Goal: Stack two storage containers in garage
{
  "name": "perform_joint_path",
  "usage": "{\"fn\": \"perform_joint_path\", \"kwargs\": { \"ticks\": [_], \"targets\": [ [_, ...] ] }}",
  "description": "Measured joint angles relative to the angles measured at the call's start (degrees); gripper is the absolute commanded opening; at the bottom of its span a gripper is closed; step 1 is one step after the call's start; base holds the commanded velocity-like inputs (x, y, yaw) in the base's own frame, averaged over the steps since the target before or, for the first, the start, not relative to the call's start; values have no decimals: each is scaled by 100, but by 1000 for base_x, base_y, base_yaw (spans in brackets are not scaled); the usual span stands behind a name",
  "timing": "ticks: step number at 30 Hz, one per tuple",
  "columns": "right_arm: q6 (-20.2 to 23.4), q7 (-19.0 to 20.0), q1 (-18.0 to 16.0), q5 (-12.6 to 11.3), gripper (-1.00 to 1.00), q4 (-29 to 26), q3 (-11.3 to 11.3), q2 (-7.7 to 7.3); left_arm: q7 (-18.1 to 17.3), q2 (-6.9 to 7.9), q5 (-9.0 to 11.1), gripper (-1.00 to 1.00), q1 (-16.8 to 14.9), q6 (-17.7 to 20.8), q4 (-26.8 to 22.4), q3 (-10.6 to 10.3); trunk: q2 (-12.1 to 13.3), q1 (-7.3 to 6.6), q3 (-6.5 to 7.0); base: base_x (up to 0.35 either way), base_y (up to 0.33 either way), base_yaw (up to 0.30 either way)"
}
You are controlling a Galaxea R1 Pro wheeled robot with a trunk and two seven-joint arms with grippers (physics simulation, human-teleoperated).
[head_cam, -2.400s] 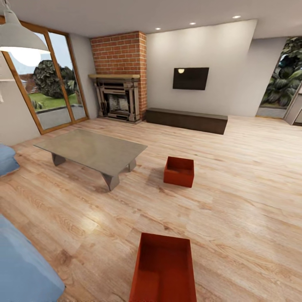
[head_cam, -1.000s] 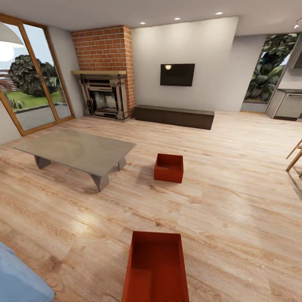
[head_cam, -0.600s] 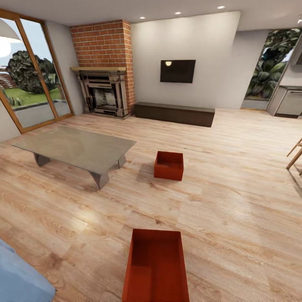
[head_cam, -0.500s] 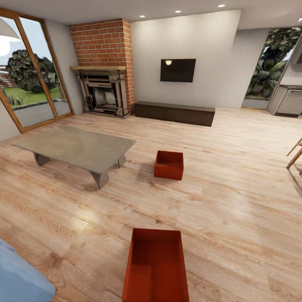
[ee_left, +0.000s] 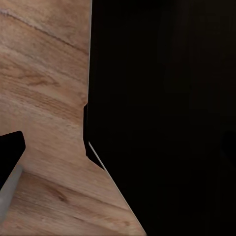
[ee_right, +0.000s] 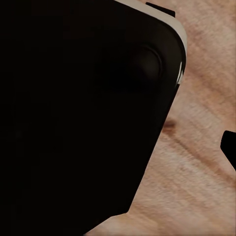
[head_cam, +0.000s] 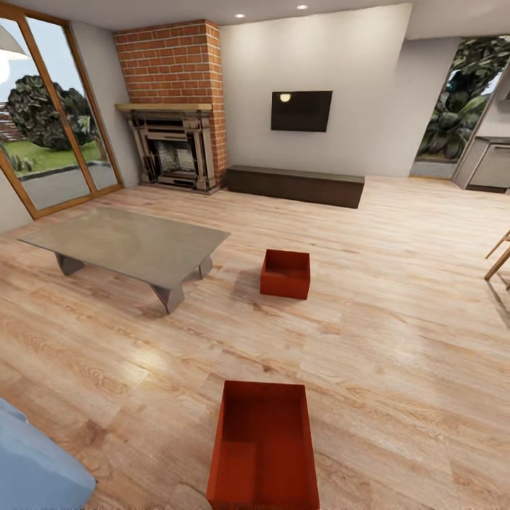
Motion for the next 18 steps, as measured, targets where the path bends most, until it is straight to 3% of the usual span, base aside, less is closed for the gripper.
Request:
{"fn": "perform_joint_path", "kwargs": {
  "ticks": [18],
  "targets": [
    [28, 23, 0, 0, 100, 0, -10, -22, 0, 0, 0, 100, 0, 0, 0, 0, 0, 0, -165, 0, 0, 0]
  ]
}}
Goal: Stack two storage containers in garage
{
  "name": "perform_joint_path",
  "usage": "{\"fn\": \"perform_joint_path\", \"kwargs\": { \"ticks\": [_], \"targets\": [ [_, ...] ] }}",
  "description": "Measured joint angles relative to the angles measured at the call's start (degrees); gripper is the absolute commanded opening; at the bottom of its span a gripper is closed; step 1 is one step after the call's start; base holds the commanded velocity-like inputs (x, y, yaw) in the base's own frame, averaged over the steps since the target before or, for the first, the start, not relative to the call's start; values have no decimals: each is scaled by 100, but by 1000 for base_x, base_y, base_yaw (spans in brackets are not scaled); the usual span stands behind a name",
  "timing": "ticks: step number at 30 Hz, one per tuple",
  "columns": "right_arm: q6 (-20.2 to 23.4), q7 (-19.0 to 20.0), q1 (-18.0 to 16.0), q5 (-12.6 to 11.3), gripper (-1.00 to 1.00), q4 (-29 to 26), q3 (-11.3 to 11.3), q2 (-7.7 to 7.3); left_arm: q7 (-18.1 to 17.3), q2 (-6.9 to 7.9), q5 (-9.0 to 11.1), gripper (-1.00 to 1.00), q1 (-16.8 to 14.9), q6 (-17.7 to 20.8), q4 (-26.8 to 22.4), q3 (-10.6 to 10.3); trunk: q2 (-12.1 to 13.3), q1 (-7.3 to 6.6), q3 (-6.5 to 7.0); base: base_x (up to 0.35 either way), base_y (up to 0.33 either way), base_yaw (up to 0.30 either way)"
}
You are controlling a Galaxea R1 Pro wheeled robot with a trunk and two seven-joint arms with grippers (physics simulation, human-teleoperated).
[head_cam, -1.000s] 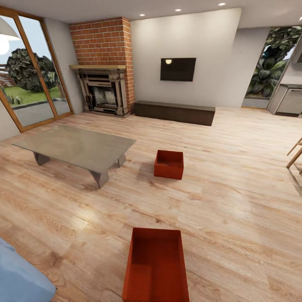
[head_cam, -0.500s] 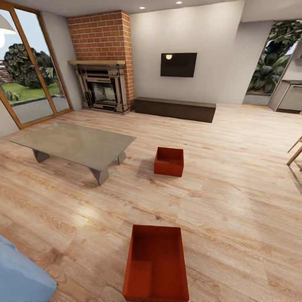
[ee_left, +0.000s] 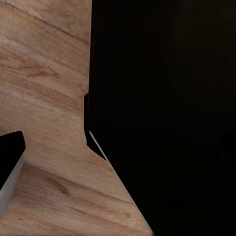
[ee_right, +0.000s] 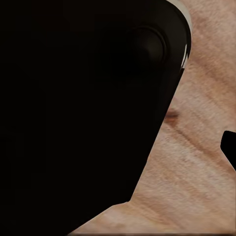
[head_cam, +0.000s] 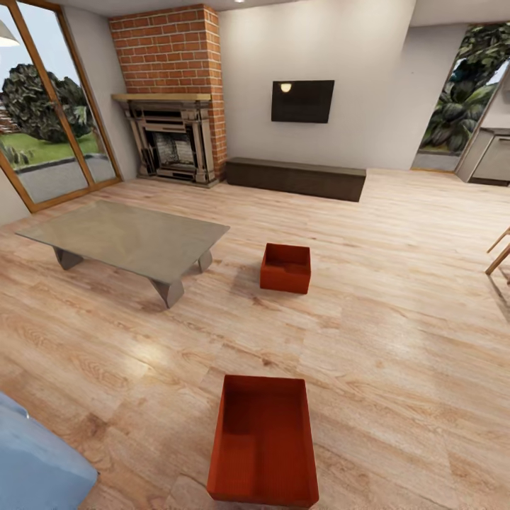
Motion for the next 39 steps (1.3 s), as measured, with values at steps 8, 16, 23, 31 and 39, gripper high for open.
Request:
{"fn": "perform_joint_path", "kwargs": {
  "ticks": [8, 16, 23, 31, 39],
  "targets": [
    [21, 0, 0, 0, 100, 0, -6, 23, 0, 0, 0, 100, 0, 0, 0, 0, 0, 0, -73, 0, 0, 0],
    [-2, -6, 0, 6, 100, 0, -11, 57, 0, 0, 0, 100, 0, 0, 0, 0, 0, 0, -147, 0, 0, 0],
    [-14, -9, 0, 2, 100, 0, -12, 62, 0, 0, 0, 100, 0, 0, 0, 0, 0, 0, -211, 0, 0, 0],
    [-14, -6, 0, 0, 100, 0, -12, 63, 0, 0, 0, 100, 0, 0, 0, 0, 0, 0, -284, 0, 0, 0],
    [-14, -6, 0, 1, 100, 0, -19, 63, 0, 0, 0, 100, 0, 0, 0, 0, 0, 0, -358, 0, 0, 0]
  ]
}}
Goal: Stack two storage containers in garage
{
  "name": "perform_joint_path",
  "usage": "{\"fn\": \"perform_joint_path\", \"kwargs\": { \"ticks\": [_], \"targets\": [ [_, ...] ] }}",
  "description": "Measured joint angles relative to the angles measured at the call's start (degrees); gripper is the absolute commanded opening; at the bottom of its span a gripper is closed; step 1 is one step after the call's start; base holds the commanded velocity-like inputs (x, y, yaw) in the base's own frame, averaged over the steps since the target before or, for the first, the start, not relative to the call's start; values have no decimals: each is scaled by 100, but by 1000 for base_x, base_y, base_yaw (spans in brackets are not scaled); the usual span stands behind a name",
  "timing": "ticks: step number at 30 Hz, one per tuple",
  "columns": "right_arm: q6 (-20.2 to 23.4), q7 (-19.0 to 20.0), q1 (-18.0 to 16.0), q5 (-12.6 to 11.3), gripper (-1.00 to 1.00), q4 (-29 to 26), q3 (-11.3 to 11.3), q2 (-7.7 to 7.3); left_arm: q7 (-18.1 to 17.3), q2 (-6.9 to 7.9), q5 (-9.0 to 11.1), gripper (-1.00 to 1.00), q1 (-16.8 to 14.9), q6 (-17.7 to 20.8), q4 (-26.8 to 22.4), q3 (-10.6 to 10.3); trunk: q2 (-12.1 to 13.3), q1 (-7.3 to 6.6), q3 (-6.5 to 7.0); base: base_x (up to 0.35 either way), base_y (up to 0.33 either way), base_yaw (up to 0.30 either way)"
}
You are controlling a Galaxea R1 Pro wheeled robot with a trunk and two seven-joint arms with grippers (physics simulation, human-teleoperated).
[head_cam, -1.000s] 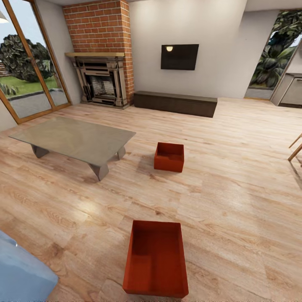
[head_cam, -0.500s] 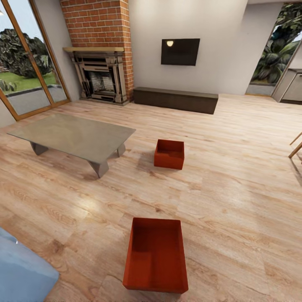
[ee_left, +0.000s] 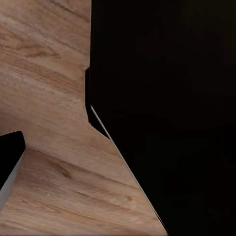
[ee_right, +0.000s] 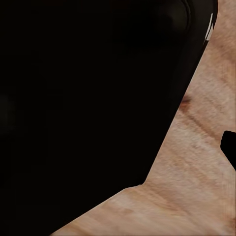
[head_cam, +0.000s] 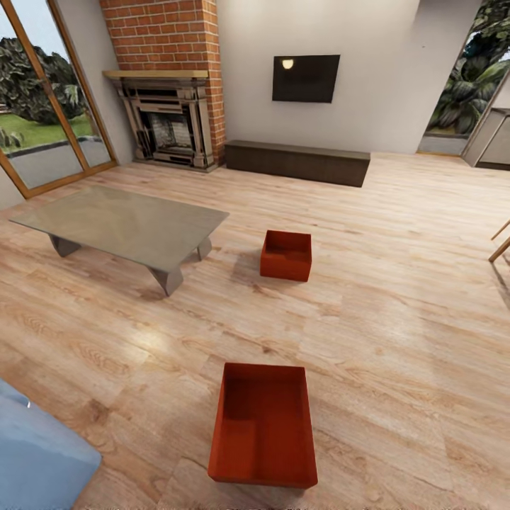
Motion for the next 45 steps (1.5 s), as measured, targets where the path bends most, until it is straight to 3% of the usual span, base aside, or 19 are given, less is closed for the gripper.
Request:
{"fn": "perform_joint_path", "kwargs": {
  "ticks": [30, 45],
  "targets": [
    [0, 0, 0, 3, 100, 0, -10, 0, 0, 0, 0, 100, 0, 0, 0, 0, 0, 0, -275, 0, 0, 0],
    [10, 0, 0, 0, 100, 0, -5, 9, 0, 0, 0, 100, 0, 0, 0, 1, 0, 0, -291, 0, 0, -81]
  ]
}}
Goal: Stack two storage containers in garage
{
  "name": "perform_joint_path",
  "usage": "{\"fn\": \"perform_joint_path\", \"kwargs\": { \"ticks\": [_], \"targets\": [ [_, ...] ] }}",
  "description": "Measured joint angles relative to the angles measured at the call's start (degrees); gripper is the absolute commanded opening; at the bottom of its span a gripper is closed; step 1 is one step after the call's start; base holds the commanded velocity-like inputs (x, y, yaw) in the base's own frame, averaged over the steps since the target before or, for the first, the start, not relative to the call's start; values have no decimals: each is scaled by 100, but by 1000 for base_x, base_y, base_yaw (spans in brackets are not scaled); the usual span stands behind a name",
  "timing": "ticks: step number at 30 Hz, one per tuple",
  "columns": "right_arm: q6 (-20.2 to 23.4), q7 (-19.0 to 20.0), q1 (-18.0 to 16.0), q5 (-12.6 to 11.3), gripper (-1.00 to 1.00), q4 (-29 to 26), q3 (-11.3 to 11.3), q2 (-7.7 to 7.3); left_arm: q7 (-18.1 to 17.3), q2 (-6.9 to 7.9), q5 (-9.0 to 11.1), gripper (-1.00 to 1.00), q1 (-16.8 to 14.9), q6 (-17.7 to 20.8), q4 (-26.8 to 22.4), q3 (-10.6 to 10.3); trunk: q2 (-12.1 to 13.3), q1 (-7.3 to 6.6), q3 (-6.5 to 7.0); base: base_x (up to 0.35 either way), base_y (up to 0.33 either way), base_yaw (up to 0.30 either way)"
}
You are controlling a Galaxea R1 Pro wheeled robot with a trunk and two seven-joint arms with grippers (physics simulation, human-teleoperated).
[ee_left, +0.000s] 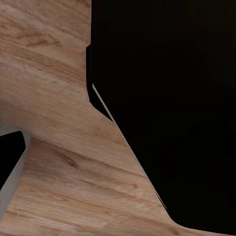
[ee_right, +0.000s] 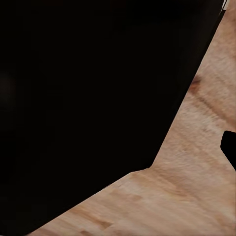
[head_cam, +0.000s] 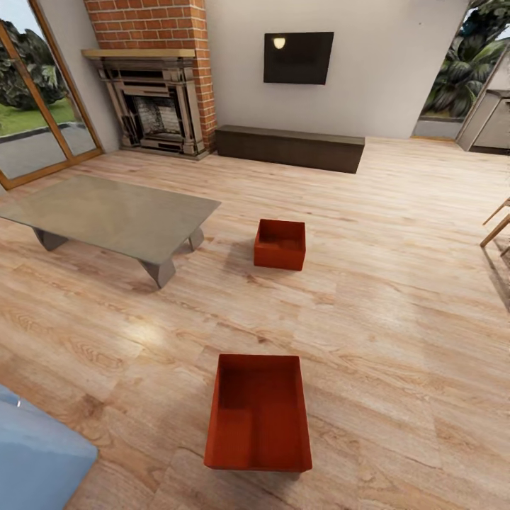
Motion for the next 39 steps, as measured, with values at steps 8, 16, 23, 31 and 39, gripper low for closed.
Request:
{"fn": "perform_joint_path", "kwargs": {
  "ticks": [8, 16, 23, 31, 39],
  "targets": [
    [17, 7, 0, 7, 100, 0, 8, -9, 0, 0, 0, 100, 0, 0, 0, -1, 0, 0, -6, 0, 0, -2],
    [17, 9, 0, 2, 100, 0, 11, -9, 0, 0, 0, 100, 0, 0, 0, -1, 0, 0, -72, 0, 0, 0],
    [17, 8, 0, 3, 100, 0, 7, -9, 0, 0, 0, 100, 0, 0, 0, 0, 0, 0, -135, 0, 0, 0],
    [14, 4, 0, 5, 100, 0, 3, -9, 0, 0, 0, 100, 0, 0, 0, 0, 0, 0, -208, 0, 0, 0],
    [15, 7, 0, 5, 100, 0, 6, -15, 0, 0, 0, 100, 0, 0, 0, 0, 0, 0, -281, 0, 0, 0]
  ]
}}
